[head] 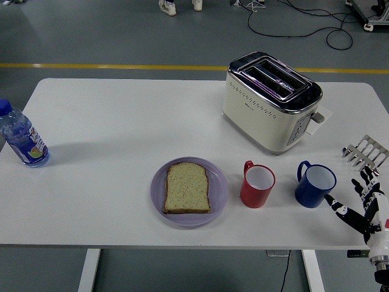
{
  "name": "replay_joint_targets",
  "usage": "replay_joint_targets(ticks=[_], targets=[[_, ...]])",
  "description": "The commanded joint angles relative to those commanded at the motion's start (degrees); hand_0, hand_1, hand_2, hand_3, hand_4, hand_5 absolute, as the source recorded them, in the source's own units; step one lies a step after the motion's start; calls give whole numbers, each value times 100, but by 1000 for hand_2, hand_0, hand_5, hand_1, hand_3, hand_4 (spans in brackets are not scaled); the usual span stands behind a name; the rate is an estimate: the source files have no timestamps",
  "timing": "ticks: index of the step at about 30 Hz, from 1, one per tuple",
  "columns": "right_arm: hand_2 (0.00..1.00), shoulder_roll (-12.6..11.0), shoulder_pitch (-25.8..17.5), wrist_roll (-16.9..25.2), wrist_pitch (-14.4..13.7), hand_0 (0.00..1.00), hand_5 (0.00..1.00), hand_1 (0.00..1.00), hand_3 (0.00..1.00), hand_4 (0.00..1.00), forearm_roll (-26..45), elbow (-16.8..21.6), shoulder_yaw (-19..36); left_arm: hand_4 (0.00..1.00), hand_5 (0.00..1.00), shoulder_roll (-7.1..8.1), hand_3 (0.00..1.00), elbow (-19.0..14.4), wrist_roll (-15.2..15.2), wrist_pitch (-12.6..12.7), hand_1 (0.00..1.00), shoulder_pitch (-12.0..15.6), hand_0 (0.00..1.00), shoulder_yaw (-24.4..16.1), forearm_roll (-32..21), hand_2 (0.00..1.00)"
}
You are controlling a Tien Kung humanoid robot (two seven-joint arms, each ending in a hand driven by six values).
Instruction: Pick up the cup,pour liquid into bread,place the cup on the desk
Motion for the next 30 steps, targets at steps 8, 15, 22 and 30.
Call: replay_joint_targets(ticks=[8, 15, 22, 30], targets=[[988, 64, 203, 108, -64, 974, 92, 891, 998, 983, 154, -192, -256, 293, 755, -2, 527, -1, 1, 0, 600, -17, 645, -26, 7, 592], [989, 113, 380, 219, -106, 975, 90, 888, 998, 984, 380, -446, -445, 291, 753, -4, 527, -2, 1, 0, 600, -27, 646, -11, 8, 591], [990, 122, 577, 289, -95, 974, 91, 888, 998, 984, 657, -695, -703, 291, 751, -5, 527, -2, 2, -2, 600, -40, 646, -8, -14, 591], [989, 135, 778, 306, -130, 976, 94, 885, 998, 984, 780, -844, -942, 294, 756, 2, 525, -6, 3, -4, 599, -56, 645, -8, -13, 591]])
